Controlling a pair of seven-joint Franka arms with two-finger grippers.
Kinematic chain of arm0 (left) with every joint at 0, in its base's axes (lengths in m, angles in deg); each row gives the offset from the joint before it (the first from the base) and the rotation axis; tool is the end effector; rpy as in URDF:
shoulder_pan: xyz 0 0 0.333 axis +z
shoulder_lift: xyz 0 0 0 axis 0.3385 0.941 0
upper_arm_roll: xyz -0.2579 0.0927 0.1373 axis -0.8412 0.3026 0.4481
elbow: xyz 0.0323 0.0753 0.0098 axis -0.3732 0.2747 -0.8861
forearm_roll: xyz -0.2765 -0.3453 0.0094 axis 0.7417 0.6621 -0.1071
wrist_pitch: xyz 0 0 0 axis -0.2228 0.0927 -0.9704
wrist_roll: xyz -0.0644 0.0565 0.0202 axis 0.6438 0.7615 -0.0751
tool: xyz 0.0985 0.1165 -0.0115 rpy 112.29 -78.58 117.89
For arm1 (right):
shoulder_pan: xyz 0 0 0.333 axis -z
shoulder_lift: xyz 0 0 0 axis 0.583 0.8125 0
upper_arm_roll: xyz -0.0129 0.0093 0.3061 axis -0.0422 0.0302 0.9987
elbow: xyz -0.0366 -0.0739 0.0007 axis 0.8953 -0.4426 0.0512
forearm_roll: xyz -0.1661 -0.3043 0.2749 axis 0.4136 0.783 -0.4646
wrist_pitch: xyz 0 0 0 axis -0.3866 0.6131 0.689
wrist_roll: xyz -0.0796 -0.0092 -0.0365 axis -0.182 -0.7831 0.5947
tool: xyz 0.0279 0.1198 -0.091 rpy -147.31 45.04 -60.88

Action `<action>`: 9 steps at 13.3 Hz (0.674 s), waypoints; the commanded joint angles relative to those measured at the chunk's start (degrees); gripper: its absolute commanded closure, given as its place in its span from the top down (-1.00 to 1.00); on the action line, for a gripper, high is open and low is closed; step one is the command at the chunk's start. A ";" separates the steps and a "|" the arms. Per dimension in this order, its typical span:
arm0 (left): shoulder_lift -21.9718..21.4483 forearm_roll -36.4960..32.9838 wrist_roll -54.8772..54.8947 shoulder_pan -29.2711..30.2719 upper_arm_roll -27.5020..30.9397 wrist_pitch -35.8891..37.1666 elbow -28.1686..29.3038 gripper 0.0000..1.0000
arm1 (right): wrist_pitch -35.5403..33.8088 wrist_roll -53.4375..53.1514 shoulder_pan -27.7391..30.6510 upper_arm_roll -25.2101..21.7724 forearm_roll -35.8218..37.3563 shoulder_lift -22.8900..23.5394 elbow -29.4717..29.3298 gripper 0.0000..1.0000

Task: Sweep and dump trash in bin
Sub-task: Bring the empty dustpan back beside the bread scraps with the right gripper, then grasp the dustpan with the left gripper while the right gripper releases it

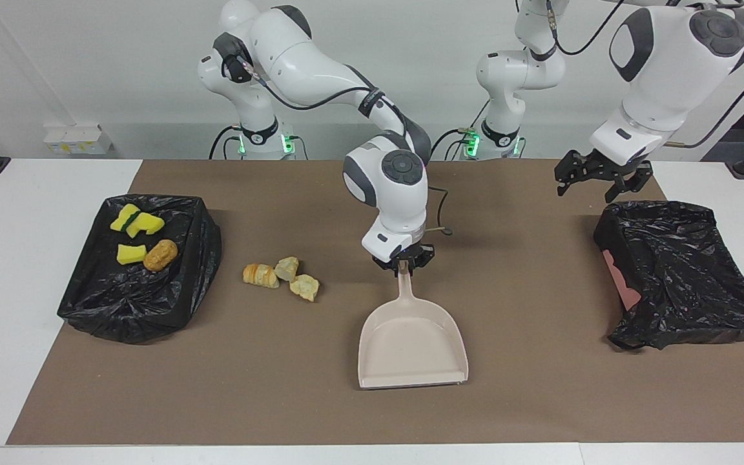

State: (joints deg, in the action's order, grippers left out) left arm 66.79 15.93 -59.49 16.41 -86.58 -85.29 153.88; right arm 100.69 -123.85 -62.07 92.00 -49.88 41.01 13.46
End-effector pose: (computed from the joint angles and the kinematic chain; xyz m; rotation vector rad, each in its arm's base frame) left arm 0.6181 -0.0851 0.5193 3.0871 -0.3804 -0.0526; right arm 0.6343 0.4494 0.2771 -3.0769 -0.0164 -0.0062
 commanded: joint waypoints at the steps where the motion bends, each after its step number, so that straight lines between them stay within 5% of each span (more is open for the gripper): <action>1: 1.76 0.15 -0.03 -1.98 0.67 -3.35 0.18 1.00 | 2.35 -0.57 0.14 0.00 -1.62 -1.29 2.96 -0.62; 3: 3.78 -0.03 -0.12 -3.04 0.67 -6.42 0.27 1.00 | 2.18 -0.65 0.05 0.00 -1.62 -1.47 3.05 -0.15; 5: 6.07 -0.03 -1.69 -4.35 0.67 -10.10 0.44 1.00 | 1.56 -0.39 0.05 0.00 -1.44 -1.99 3.05 0.99; 9: 12.56 -0.12 -11.95 -8.40 0.58 -18.89 0.35 1.00 | 0.42 -3.10 0.14 0.00 -1.71 -9.26 8.29 1.00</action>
State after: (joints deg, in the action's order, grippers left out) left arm 76.59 15.91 -66.63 10.36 -86.70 -100.24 154.24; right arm 100.97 -124.21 -62.23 92.00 -49.98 37.71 15.06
